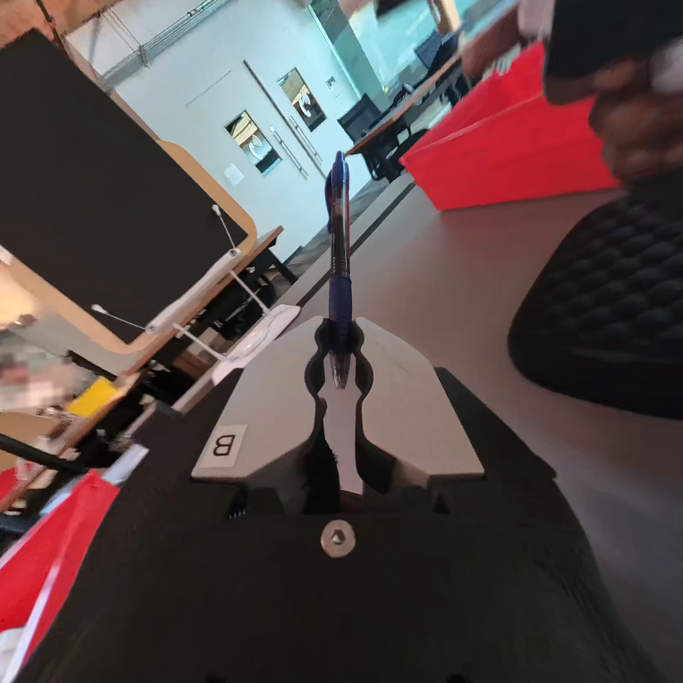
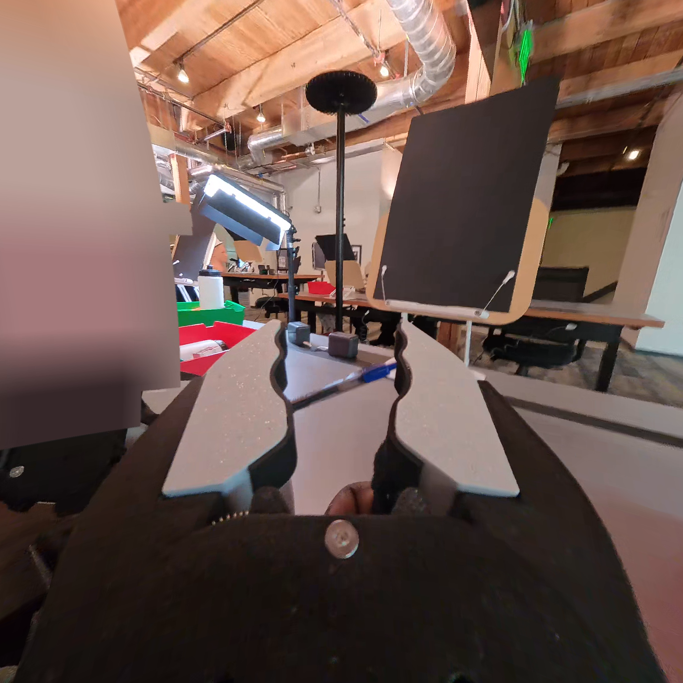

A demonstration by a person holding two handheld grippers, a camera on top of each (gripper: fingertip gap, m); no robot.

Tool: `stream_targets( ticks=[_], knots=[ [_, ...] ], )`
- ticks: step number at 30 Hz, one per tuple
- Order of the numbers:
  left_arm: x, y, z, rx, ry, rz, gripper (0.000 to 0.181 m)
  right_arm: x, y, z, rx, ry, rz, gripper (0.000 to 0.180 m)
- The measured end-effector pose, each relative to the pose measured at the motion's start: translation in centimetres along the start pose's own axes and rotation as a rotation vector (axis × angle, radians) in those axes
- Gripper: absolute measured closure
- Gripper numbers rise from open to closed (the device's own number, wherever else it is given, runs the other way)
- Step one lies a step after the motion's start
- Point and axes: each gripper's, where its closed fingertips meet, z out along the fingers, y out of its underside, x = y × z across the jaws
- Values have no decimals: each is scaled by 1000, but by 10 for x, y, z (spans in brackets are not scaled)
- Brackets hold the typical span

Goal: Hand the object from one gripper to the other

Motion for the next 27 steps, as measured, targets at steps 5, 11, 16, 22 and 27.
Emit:
stream_targets(
  ticks=[5,11,16,22,27],
  knots=[
    [-9,-16,-5,119,-20,-187,170,-7,46,7,-99,-18,323,123],
    [16,-35,-9,238,129,-371,169,-46,57,14,-95,-303,768,145],
    [28,-35,-9,250,260,-477,159,-44,61,10,-160,-315,575,169],
    [13,-39,-19,293,477,-708,140,-52,63,5,-324,-351,78,169],
    [-3,-50,-27,309,446,-571,140,-46,63,3,-399,-334,-38,169]
  ],
)
